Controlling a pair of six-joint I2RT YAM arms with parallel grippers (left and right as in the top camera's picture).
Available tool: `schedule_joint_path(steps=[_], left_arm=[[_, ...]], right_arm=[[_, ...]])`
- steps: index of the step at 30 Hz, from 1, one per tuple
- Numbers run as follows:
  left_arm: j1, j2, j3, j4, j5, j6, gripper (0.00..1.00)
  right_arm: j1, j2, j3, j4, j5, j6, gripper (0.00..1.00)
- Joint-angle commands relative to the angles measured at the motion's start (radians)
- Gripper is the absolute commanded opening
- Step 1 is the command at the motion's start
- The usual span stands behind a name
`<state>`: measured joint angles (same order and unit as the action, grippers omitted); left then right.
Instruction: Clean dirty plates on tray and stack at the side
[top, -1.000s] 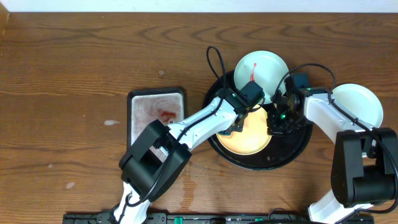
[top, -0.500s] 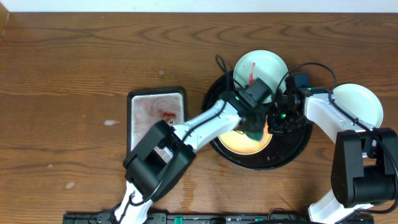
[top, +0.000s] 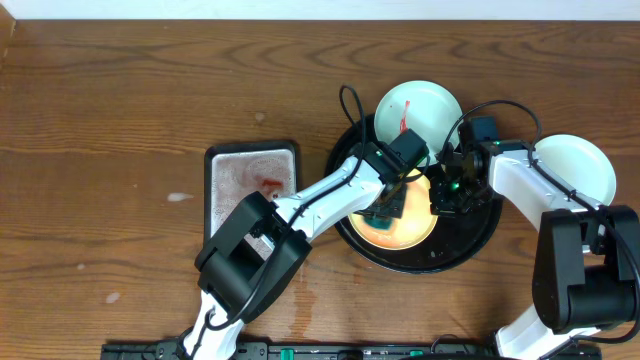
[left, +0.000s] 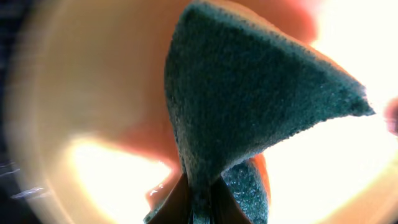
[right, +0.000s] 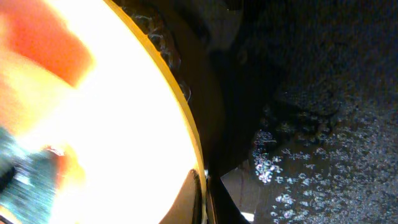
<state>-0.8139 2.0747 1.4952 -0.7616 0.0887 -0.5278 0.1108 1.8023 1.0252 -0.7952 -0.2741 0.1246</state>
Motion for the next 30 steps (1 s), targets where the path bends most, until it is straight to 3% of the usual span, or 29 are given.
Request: schedule_joint_path(steps=[1,5,14,21,26,30], left_arm=[[0.016,0.023,-0.014,-0.089,-0.357,-0.008,0.07],[0.011,0.003,0.024,-0.169,-0.38,-0.033,0.07],[0.039,-0.223,0.05,-0.242,-0.227,-0.035,0.08],[0.183,-0.349,0.044,-0.364,-0.231,-0.034,0.08],[0.351,-0.351,0.004,-0.404,-0.208,-0.019,0.08],[0.459,-0.35,-0.037,-0.389,-0.115,0.051,0.11]], right_arm=[[0.009,0.016,-0.005,-0.008,0.042,-0.018,0.01],[0.009,0.016,-0.005,-0.001,0.042,-0.017,0.01],[0.009,-0.044,-0.005,0.002,0.093,0.01,0.01],[0.02,-0.19,-0.005,-0.017,0.137,0.028,0.01],[0.104,-0.309,-0.005,-0.07,0.335,0.101,0.01],[0.22,-0.404,-0.005,-0.117,0.603,0.174,0.01]])
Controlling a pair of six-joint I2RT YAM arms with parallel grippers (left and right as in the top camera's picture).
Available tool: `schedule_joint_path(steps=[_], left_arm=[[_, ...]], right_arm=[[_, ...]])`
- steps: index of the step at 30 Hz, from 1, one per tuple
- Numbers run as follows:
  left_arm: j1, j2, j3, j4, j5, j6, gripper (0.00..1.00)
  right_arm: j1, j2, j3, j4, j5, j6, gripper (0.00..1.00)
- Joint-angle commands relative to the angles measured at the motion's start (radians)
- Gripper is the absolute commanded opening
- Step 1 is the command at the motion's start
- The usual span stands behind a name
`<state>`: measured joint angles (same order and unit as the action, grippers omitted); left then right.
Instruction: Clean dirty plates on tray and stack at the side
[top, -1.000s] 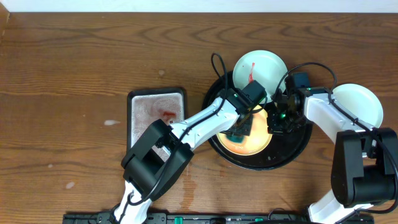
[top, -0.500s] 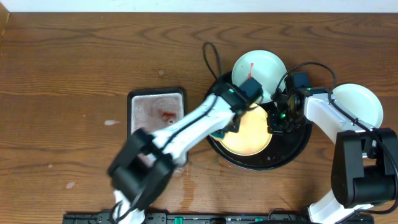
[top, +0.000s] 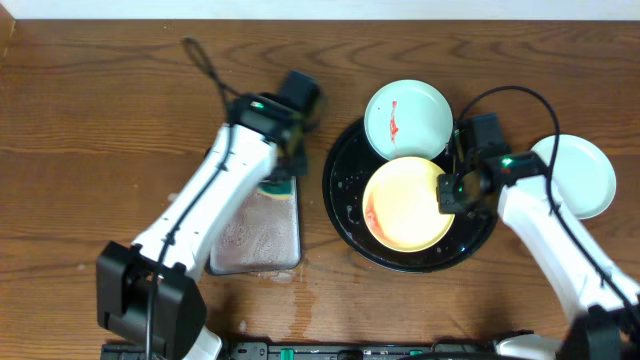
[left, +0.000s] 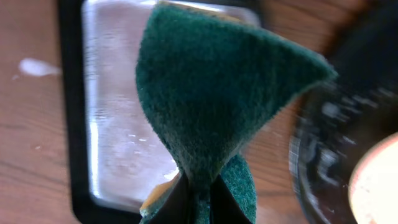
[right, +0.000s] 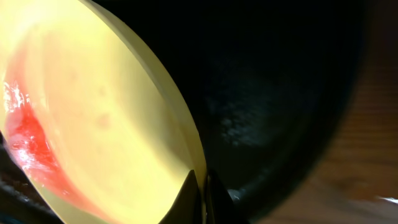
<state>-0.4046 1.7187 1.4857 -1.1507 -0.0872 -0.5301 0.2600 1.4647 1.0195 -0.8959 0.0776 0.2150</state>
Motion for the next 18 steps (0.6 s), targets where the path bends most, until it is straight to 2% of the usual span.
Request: schedule_joint_path(steps=[1,5,7,9,14,18], left_arm=[[0.07,0.006,-0.034,0.0,0.062,0.062,0.14],[0.122,0.001,-0.043,-0.006,0.064,0.097,0.3],[0.128,-0.01,-0.043,-0.006,0.085,0.115,0.44],[0.129,-0.032,-0.043,-0.009,0.088,0.115,0.52],[0.129,-0.164,-0.043,-0.023,0.106,0.114,0.56],[0.129,-0.289,-0.043,-0.032,0.106,0.115,0.63]], right_arm=[[0.098,-0.085,0.0,-0.025,0.307,0.097,0.01],[0.261,-0.187,0.0,-0.035,0.549,0.11,0.01],[0.327,-0.224,0.0,-0.037,0.648,0.096,0.01],[0.378,-0.249,0.0,-0.034,0.707,0.083,0.01],[0.469,-0.264,0.0,-0.037,0.767,0.073,0.01],[0.52,-0.268,0.0,-0.039,0.866,0.038,0.01]])
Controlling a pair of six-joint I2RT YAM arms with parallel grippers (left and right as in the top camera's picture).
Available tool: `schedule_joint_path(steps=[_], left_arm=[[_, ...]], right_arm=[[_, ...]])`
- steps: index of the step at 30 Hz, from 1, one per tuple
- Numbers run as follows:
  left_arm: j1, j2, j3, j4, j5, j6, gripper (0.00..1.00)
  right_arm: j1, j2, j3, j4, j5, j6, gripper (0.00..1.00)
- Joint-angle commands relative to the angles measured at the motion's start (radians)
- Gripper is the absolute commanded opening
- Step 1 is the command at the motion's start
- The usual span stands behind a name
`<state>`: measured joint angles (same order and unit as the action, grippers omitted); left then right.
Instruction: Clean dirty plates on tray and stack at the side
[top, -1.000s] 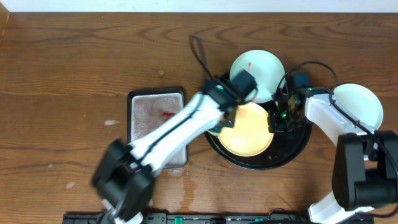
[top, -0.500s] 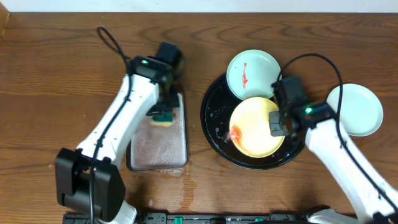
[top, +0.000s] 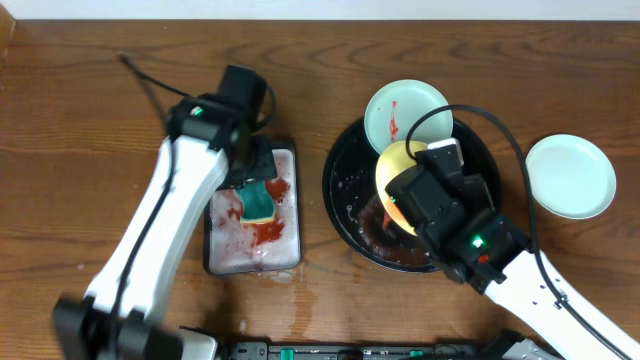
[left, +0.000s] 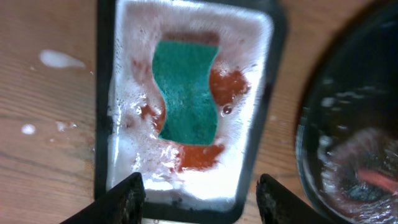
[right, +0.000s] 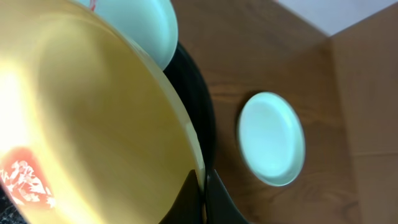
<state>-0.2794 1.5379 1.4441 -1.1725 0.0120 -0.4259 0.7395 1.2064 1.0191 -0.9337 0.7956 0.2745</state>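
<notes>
The green sponge (left: 186, 90) lies in the soapy, red-stained rectangular wash tray (left: 264, 134), also seen from overhead as sponge (top: 259, 203). My left gripper (left: 199, 198) hangs open above the tray's near end, holding nothing. My right gripper (right: 203, 186) is shut on the rim of the yellow plate (right: 93, 118), lifted and tilted over the round black tray (top: 345, 215); a red smear remains on the plate's lower left. A mint plate with a red streak (top: 405, 108) rests on the black tray's far edge.
A clean mint plate (top: 570, 176) sits on the wooden table to the right of the black tray. Red residue and water lie on the black tray's floor (top: 375, 222). Small foam specks dot the table left of the wash tray.
My left gripper has let go of the sponge, which now lies in the wash tray with red spreading in the foam. My right gripper holds the yellow plate higher and more tilted.
First my left gripper pressed the sponge into the yellow plate on the black tray while the right held the plate's rim. Then the left held the sponge over the wash tray. Now the sponge lies there and the plate is raised.
</notes>
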Motion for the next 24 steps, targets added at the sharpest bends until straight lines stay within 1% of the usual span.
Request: schedule_joint_path(steps=[1,3,5,6,11,17,24], left_arm=[[0.004,-0.137,-0.001,-0.013,0.007,0.011,0.65],[0.004,-0.197,-0.001,-0.014,0.006,0.011,0.68],[0.004,-0.244,-0.001,-0.016,0.007,0.01,0.79],[0.004,-0.266,-0.001,-0.017,0.007,0.01,0.8],[0.004,-0.338,-0.001,-0.016,0.006,0.01,0.81],[0.004,-0.343,-0.001,-0.016,0.006,0.01,0.82],[0.004,-0.343,-0.001,-0.016,0.006,0.01,0.82]], right_arm=[[0.055,-0.01,0.001,-0.001,0.192,-0.022,0.01],[0.088,-0.01,0.001,0.0,0.283,-0.03,0.01],[0.116,-0.01,0.001,0.003,0.343,-0.063,0.01],[0.129,-0.01,0.001,0.002,0.365,-0.08,0.01],[0.182,-0.01,0.001,0.002,0.383,-0.191,0.01],[0.22,-0.01,0.001,0.002,0.415,-0.194,0.01],[0.225,-0.01,0.001,0.002,0.436,-0.195,0.01]])
